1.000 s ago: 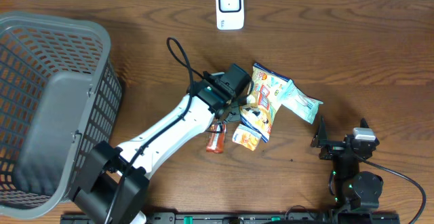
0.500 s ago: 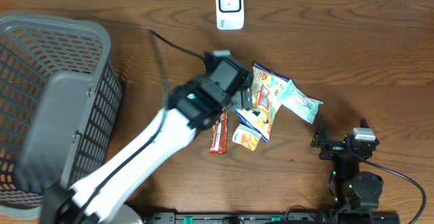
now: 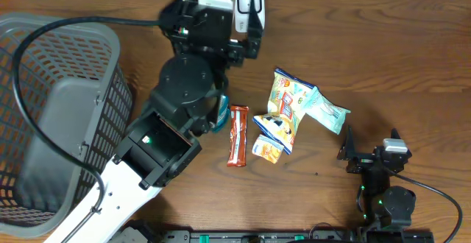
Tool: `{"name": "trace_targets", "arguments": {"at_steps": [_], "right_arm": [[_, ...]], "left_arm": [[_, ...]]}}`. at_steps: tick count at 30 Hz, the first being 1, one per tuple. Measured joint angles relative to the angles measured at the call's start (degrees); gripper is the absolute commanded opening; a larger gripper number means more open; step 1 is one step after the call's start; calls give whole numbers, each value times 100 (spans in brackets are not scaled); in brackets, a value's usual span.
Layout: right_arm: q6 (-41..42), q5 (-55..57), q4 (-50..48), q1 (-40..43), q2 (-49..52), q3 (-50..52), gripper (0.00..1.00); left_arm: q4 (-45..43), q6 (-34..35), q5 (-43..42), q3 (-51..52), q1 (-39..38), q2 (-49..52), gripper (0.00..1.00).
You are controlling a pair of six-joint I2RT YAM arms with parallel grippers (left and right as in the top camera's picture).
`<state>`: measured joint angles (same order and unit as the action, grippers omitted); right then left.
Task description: Scan the item barcode
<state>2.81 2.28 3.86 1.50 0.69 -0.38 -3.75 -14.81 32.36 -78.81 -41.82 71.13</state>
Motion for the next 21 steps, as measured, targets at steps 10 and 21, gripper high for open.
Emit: {"name": "trace_targets", "arguments": {"at_steps": [10,21], "right_arm": [[0,2,0,-2,0,0,99],[0,4,0,0,0,0,99]], "left_arm": [[-31,-2643,1484,0,4,-4,99],[1558,-2437,964,4,184,-748,99]]}}
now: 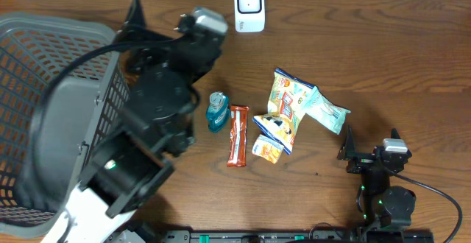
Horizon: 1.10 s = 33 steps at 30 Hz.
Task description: Scan the item barcode
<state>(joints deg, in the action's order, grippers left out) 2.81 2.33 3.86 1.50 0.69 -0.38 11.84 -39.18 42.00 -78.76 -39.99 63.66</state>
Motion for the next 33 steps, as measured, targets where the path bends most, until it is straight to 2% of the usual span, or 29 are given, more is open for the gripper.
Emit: {"name": "trace_targets", "arguments": {"at_steps": [8,16,23,28,31,33], "right_arm": [[-2,-2,2,0,0,0,99],[-2,-2,-2,0,0,0,99],[0,-2,0,0,0,0,99],[0,-2,0,-2,0,0,99],[74,-116,0,0,0,0,99],[407,-354,-7,0,0,0,99]], "left_arm": [[1082,968,-1432,0,822,-785,99],[1657,1921,-3180,0,1694,-1838,99],[1875,2730,-4579,0,2944,-2944,99],[2269,3042,-5528,-2,3899,-3692,99],[2264,3106,-5960,-2,4006,-4061,99],[2271,3150,-6153,-2,4015,-4297,99]]}}
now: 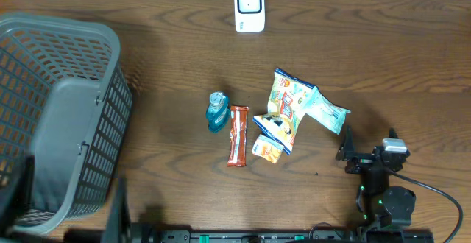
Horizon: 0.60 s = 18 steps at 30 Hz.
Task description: Scan the item barcode
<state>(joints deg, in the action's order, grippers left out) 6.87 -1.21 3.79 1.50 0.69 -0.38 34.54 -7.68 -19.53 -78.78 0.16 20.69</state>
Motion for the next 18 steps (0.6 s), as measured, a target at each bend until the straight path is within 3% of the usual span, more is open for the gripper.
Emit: {"name": "trace_targets", "arguments": {"at_steps": [9,18], "right_arm": [[2889,-2267,-149,-2,0,0,99],[3716,-4684,-118,0,0,0,99]], "left_arm": [[-297,24,-289,-68,7,-516,99],[-1106,555,-306,-98,7,-516,99]]}}
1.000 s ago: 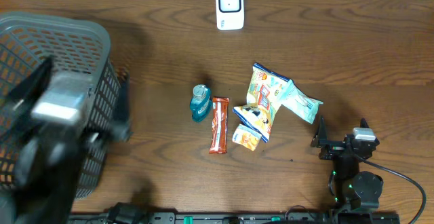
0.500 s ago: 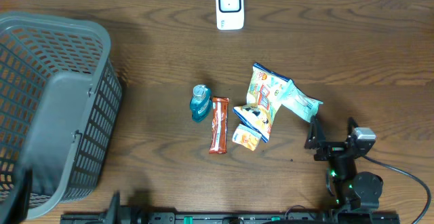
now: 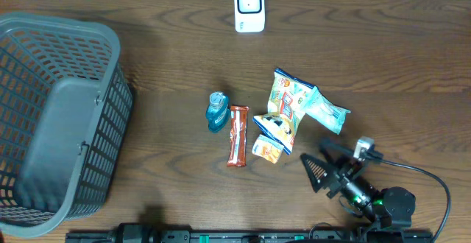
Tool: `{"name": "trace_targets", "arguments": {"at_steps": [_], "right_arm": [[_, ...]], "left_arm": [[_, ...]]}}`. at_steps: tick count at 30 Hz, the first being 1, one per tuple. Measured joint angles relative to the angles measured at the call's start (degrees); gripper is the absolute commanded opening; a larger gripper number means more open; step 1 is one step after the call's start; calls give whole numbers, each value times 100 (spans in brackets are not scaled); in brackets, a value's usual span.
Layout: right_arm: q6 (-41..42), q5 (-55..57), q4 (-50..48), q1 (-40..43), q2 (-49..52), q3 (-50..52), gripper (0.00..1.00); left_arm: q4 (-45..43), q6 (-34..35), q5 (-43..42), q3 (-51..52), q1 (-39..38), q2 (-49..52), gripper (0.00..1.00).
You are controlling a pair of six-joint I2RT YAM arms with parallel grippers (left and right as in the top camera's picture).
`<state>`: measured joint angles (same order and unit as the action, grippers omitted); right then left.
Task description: Scan the item barcode
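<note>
A white barcode scanner (image 3: 249,8) stands at the far edge of the table. In the middle lie a small blue bottle (image 3: 216,112), an orange-brown bar (image 3: 237,135), a colourful snack bag (image 3: 288,97), a blue-and-yellow pouch (image 3: 274,126), a small yellow packet (image 3: 266,149) and a pale green packet (image 3: 326,113). My right gripper (image 3: 318,171) reaches low from the front right, open and holding nothing, a short way right of the yellow packet. The left arm is out of view.
A large grey mesh basket (image 3: 110,125) takes up the left side of the table. The right arm's cable (image 3: 434,180) loops at the front right. Bare wood lies between the basket and the blue bottle.
The right arm stood folded at the front right corner; now it leans left toward the items, its gripper nearer the yellow packet. The left arm's dark edge at the front left is gone.
The left arm first reached to the scanner at the far edge, covering part of the blue bottle. Then it was over the basket's near side, then almost out of the picture at the front left. The items on the table lie where they lay throughout; only the right arm now leans in.
</note>
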<state>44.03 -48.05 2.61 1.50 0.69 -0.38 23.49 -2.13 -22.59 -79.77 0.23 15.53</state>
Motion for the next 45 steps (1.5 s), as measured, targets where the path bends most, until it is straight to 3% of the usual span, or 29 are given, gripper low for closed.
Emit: {"name": "trace_targets", "arguments": {"at_steps": [8,10,13,17,25,36,45], "right_arm": [[162,-946,42,-2,0,0,99],[138,-1032,149,0,0,0,91],[-210,-1145,304,-2,7,0,96],[-575,-1226,319,0,42,0,93],[-1196,-1248,319,0,717,0,97],[-1668,-557,52,-74,2712,0,84],[-1751,632,-551,-1368,3517,0,81]], "left_arm": [[4,431,-2,0,0,0,99],[-2,481,0,24,0,-37,99],[-22,511,-2,203,0,-275,99],[-127,514,-2,501,15,-859,99],[-216,485,306,629,249,-1528,99],[-144,490,507,820,343,-1528,99],[-144,490,538,1043,343,-1528,99]]}}
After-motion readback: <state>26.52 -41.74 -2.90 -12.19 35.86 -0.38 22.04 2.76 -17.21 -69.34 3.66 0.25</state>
